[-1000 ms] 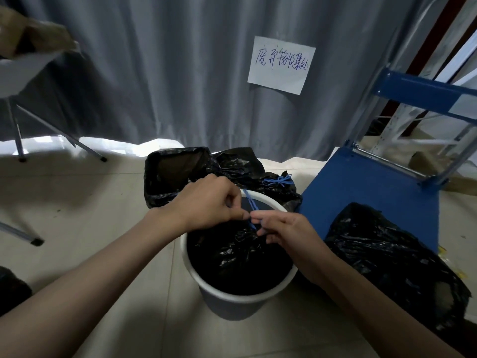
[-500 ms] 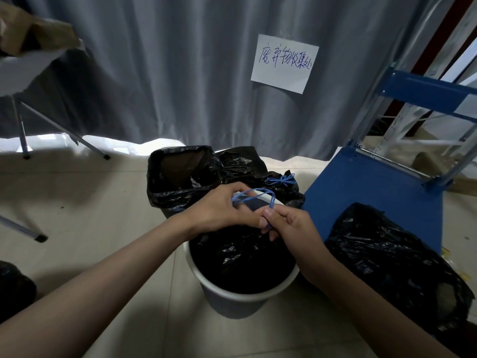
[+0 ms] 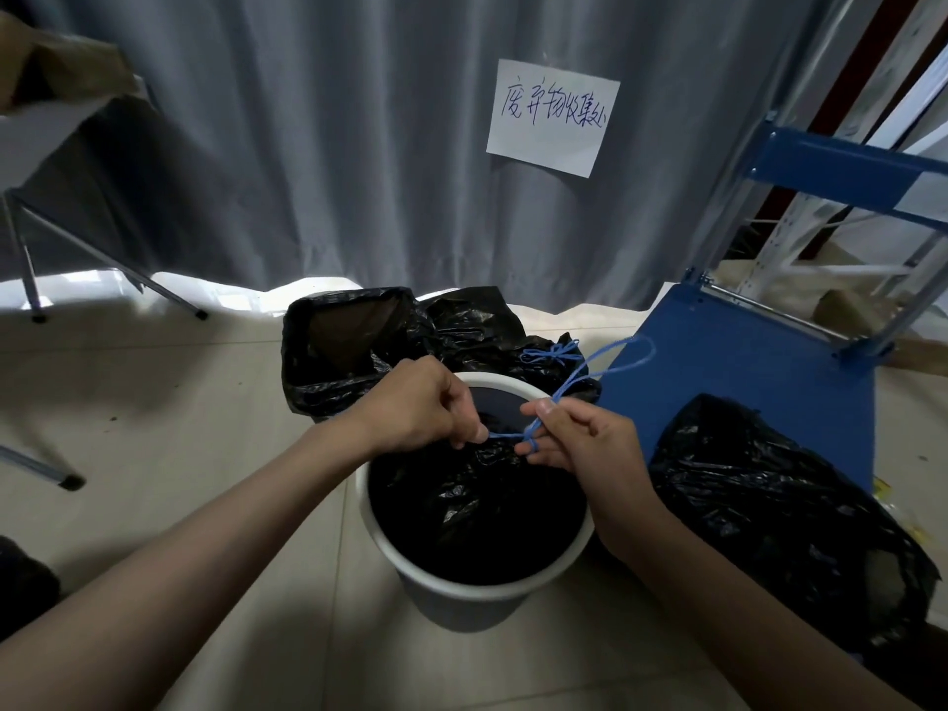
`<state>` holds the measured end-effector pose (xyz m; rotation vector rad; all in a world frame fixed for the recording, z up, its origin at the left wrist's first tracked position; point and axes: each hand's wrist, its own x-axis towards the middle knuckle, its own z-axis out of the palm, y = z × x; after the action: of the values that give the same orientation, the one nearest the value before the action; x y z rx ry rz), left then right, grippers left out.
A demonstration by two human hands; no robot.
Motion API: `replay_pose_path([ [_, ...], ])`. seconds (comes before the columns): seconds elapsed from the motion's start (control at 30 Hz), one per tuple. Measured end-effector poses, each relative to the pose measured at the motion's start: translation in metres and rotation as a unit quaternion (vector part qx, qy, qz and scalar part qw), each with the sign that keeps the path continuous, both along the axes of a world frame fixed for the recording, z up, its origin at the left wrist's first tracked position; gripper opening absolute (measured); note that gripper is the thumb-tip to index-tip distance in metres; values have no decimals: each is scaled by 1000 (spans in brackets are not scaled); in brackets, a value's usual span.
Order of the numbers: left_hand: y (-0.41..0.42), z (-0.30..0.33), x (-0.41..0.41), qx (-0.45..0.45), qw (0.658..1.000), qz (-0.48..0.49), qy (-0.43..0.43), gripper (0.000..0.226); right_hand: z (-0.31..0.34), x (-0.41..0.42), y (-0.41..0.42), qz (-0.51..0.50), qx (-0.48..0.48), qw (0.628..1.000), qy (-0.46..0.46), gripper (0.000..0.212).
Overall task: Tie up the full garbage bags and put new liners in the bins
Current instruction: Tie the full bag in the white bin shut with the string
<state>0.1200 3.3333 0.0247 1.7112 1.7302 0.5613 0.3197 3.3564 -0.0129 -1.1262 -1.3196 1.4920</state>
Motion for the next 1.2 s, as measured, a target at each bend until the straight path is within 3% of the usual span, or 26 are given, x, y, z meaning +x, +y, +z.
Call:
replay_pose_path([
  [0.2, -1, -12, 12, 16, 998, -37, -37, 34, 0, 0, 0, 13, 27, 1000, -8, 16],
  [0.47, -3, -16, 27, -23, 989, -30, -141, 12, 3, -3, -5, 24, 104, 993, -49, 13],
  [0.77, -5, -16, 26, -30, 983, 4, -182, 15, 5, -4, -9, 5, 167, 982, -92, 13],
  [0.97, -6, -14, 28, -22, 990, -19, -139, 12, 1, -4, -6, -11, 152, 980, -124, 17],
  [1.1, -3, -20, 29, 14, 998, -8, -54, 18, -3, -6, -4, -3, 105, 984, -145, 21],
  [1.2, -5, -20, 32, 70, 995, -12, 64, 27, -4, -7, -4, 1, 51, 989, -139, 28],
])
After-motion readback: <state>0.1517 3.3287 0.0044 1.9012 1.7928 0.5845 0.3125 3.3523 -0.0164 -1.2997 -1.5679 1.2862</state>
